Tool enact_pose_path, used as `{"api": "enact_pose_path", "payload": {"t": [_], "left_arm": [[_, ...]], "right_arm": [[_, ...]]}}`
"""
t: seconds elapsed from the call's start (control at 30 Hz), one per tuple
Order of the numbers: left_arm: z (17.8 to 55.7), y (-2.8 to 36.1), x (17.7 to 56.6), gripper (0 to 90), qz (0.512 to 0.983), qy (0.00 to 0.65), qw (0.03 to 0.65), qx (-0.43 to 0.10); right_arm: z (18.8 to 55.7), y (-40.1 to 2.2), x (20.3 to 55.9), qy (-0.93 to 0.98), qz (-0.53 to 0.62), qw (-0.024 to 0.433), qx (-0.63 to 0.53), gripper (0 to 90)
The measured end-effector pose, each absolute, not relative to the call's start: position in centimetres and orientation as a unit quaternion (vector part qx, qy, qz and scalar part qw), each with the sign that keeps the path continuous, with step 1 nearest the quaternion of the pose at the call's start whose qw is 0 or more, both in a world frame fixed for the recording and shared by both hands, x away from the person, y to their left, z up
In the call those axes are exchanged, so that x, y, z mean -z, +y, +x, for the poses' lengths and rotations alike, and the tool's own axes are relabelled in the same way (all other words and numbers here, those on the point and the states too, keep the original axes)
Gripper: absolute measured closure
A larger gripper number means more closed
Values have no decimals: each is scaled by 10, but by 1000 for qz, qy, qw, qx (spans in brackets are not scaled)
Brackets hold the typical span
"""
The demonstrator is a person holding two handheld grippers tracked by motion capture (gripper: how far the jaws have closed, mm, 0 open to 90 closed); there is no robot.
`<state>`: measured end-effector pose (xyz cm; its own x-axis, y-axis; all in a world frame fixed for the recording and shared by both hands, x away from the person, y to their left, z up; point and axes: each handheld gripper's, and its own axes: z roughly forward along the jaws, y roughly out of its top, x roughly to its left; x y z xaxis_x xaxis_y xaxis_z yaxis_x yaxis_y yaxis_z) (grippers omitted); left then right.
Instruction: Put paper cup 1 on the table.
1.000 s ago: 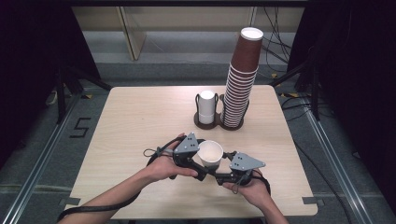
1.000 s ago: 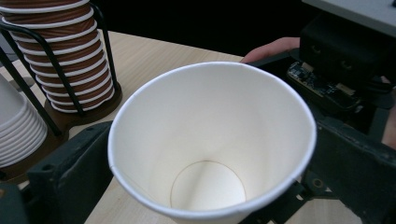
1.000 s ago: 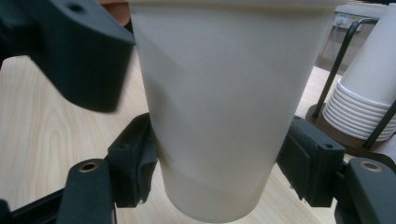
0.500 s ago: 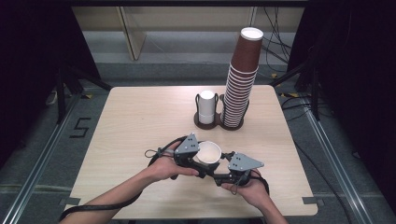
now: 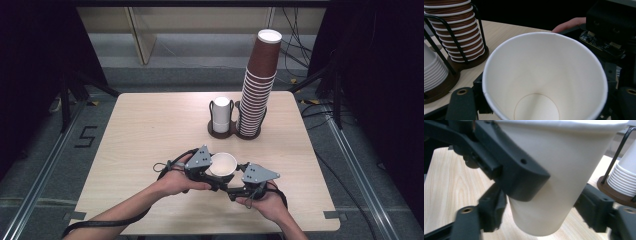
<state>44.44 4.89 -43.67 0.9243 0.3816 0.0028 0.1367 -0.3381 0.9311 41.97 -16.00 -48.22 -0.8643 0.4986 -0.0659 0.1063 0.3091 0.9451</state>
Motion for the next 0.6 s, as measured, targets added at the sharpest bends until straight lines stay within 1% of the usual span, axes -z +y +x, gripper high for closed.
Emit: {"api": "enact_pose_path", "payload": {"t": [0.03,0.07,0.13,0.17,0.23,0.33,0.4,0.43,0.5,0.6], "left_arm": [[444,50,436,254,809,160,553,-115],[445,51,436,254,807,160,557,-116],[444,55,434,254,806,166,555,-123],[443,57,433,254,805,168,555,-126],[443,63,430,253,803,175,554,-135],[440,74,426,252,799,189,550,-150],[439,83,424,251,795,200,550,-161],[438,87,423,250,793,206,549,-167],[437,96,422,251,789,215,548,-177],[434,109,420,251,784,229,544,-192]], "right_arm": [[421,-159,483,785,191,186,-559,207],[419,-158,483,785,202,176,-558,191],[420,-159,483,793,200,176,-548,154],[418,-158,485,790,212,171,-549,150],[420,-160,485,794,204,181,-544,142],[419,-164,485,794,215,176,-540,139],[421,-167,485,794,208,187,-540,139],[419,-167,485,792,219,178,-542,140],[421,-170,486,794,210,188,-539,140],[420,-172,486,799,215,184,-531,141]]}}
